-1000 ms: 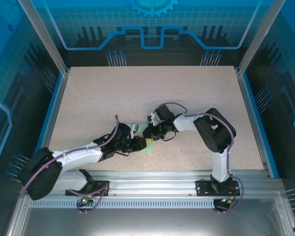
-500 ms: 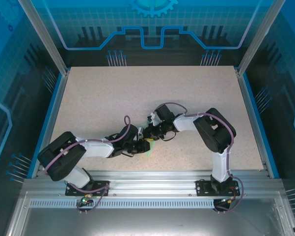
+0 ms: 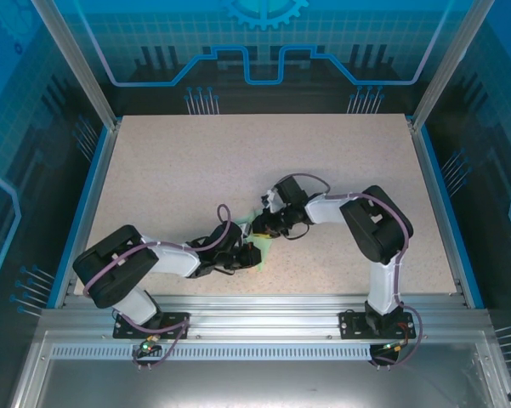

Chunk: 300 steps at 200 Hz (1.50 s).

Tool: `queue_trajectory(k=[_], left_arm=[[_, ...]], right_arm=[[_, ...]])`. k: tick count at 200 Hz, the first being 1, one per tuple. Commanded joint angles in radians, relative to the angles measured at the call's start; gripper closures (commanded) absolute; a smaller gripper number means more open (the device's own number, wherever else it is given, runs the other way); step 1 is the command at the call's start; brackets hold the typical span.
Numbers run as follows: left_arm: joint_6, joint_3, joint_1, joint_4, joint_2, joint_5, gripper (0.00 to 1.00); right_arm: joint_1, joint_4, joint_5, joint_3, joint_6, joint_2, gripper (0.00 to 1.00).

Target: Fold a paper plane with a square sheet of paper (pick it up from the middle)

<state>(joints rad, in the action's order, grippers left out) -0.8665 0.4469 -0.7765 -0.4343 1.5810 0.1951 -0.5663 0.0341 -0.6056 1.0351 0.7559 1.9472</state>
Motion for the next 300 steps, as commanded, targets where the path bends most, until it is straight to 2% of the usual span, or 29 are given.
queue_trajectory(k=[1,35,110,183,254,300], left_arm=[[-0.018,-0.066,-0.017,0.142,0.044,-0.033,0.92],[-0.009,-0.065,-0.017,0.140,0.046,-0.034,0.92],[-0.009,-0.060,-0.018,0.126,0.066,-0.025,0.92],[-0.006,-0.071,-0.018,0.129,0.073,-0.023,0.92],[-0.009,-0.093,-0.022,0.126,0.106,-0.019,0.93],[-0.020,-0.105,-0.028,0.120,0.114,-0.025,0.93]], right_arm=[[0.053,0.029,0.033,-0.003,-0.036,-0.098,0.79],[0.047,0.031,0.024,-0.032,-0.058,-0.140,0.79],[-0.040,-0.033,-0.030,-0.031,-0.041,-0.044,0.80],[-0.015,-0.049,-0.039,0.013,-0.043,0.075,0.80],[-0.003,0.098,0.112,0.180,-0.047,0.148,0.80],[0.005,0.168,0.153,0.307,-0.053,0.192,0.79]])
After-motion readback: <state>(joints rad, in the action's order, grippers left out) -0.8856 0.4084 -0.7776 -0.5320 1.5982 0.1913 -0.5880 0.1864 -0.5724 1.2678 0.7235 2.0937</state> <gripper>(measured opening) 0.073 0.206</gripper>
